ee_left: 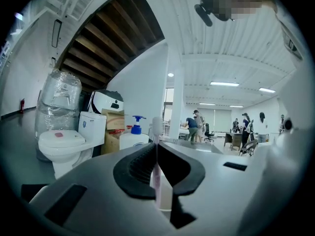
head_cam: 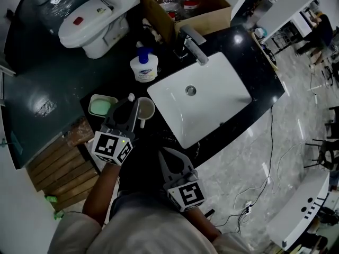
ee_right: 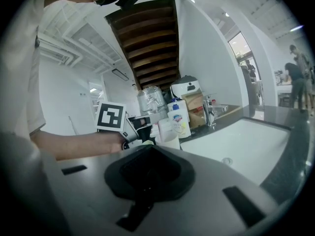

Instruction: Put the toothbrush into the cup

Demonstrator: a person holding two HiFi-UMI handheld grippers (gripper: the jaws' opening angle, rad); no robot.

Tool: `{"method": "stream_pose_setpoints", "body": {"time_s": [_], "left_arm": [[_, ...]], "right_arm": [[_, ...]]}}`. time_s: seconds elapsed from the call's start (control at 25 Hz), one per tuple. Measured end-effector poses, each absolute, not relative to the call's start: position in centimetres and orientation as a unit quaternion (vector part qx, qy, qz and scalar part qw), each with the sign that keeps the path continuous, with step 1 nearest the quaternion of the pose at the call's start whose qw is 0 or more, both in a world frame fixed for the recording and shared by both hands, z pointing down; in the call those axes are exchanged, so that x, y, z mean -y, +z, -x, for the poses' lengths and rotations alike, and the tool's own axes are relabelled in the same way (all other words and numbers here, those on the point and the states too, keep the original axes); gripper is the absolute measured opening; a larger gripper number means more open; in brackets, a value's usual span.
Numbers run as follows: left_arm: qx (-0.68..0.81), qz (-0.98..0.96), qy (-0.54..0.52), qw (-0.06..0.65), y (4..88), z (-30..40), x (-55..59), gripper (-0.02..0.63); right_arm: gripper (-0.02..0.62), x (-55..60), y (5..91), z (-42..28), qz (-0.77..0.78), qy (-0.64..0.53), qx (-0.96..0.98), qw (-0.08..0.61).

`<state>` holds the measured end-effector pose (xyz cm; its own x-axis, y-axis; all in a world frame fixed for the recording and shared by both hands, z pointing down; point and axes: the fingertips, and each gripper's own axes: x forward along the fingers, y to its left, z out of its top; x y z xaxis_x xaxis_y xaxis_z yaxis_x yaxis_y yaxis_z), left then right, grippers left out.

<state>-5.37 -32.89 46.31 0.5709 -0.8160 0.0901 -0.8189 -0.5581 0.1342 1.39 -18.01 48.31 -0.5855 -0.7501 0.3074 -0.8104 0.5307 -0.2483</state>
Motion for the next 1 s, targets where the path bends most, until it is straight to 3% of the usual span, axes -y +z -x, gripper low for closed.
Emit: {"method": "stream_pose_setpoints", "body": {"time_s": [1.0], "left_arm": [[0.461,-0.881,-0.005,0.103,46.3,5.5,32.0,0.051]], "right_arm": [[0.006,17.7,47.8,-2.0,-0.447,0.178,0.874,0.066]]}}
